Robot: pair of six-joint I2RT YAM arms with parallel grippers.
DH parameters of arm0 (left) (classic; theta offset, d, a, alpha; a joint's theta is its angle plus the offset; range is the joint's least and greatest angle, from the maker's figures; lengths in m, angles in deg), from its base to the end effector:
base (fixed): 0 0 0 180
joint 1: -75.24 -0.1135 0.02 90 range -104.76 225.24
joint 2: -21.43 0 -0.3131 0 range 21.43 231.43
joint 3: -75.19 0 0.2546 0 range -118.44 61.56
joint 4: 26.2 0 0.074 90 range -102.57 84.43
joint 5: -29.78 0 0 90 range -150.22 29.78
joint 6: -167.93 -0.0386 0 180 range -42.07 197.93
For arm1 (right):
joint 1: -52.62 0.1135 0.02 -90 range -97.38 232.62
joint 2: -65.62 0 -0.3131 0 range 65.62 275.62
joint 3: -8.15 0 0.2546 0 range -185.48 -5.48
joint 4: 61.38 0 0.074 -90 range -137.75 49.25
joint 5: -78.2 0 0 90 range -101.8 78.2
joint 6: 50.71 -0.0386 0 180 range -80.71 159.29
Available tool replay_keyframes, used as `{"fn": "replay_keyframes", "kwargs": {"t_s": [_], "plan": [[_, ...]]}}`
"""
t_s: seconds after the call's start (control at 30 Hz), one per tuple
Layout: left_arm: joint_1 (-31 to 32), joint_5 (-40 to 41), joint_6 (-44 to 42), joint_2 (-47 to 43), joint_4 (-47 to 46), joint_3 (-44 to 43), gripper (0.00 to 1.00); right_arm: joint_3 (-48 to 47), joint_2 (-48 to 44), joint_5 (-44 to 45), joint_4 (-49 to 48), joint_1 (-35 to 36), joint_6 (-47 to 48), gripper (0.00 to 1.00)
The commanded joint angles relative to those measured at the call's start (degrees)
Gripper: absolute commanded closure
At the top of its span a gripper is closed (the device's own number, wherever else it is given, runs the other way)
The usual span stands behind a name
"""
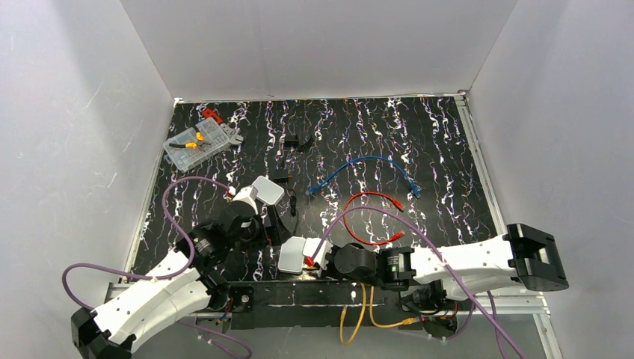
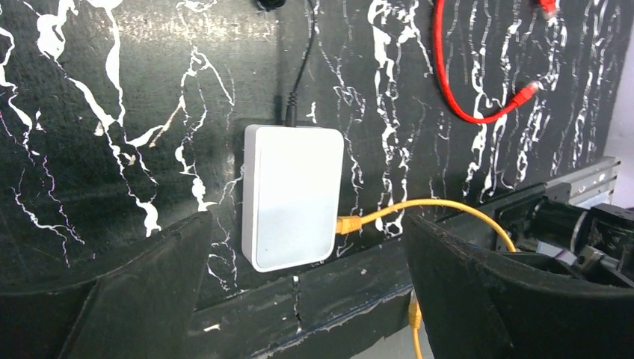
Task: Insert the plug into the switch port
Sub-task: Insert the connector into the switch port.
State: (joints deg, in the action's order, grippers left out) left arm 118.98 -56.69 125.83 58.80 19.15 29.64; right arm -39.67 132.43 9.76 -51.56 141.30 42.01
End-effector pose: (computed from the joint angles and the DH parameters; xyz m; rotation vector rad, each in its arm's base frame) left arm 0.0832 -0.0763 0.2718 -0.1208 2.3389 -0.7839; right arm 0.0196 0.2334 0.2655 -1.3169 1.6102 0.5453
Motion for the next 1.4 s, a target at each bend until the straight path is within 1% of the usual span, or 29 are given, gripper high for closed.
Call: {"fn": "replay_keyframes", "kwargs": {"t_s": [0.0,0.13,0.23,0.43,0.7,0.87,1.0,1.17,1.37], "plan": [[-2.43,-1.85,0.66,1.85,-6.05,3.1,0.02,2.34,0.61,4.49,-8.65,-1.7,6.29,0.99],[-4.11,-3.53,0.36,3.15,-9.3,5.42,0.02,4.09,2.12,2.71,-12.6,-3.7,9.06,0.99],[-5.09,-6.55,0.12,4.27,-11.7,7.09,0.02,5.28,3.21,0.38,-15.69,-5.09,11.78,0.99],[-5.78,-8.83,-0.34,6.12,-14.93,9.24,0.02,7.68,5.22,-4.12,-21.8,-6.92,14.96,0.99],[-6.6,-11.93,-0.63,9.1,-18.31,11.64,0.04,7.43,10.96,-5.17,-24.07,-8.16,15.3,0.99],[-7.12,-12.74,-0.75,10.59,-19.33,12.56,0.06,7.3,13.39,-3.83,-24.78,-8.26,15.4,0.99],[-7.7,-13.8,-0.85,11.78,-21.23,13.72,0.1,7.45,14.45,-3.51,-25.34,-8.35,15.38,0.99],[-8.39,-15.67,-0.88,14.27,-23.85,14.85,0.22,7.31,16.12,-3.71,-26.2,-8.52,15.25,0.99],[-8.63,-16.36,-1.4,15.25,-23.98,14.63,0.31,7.04,17.94,-3.56,-26.59,-8.7,15.21,0.99]]}}
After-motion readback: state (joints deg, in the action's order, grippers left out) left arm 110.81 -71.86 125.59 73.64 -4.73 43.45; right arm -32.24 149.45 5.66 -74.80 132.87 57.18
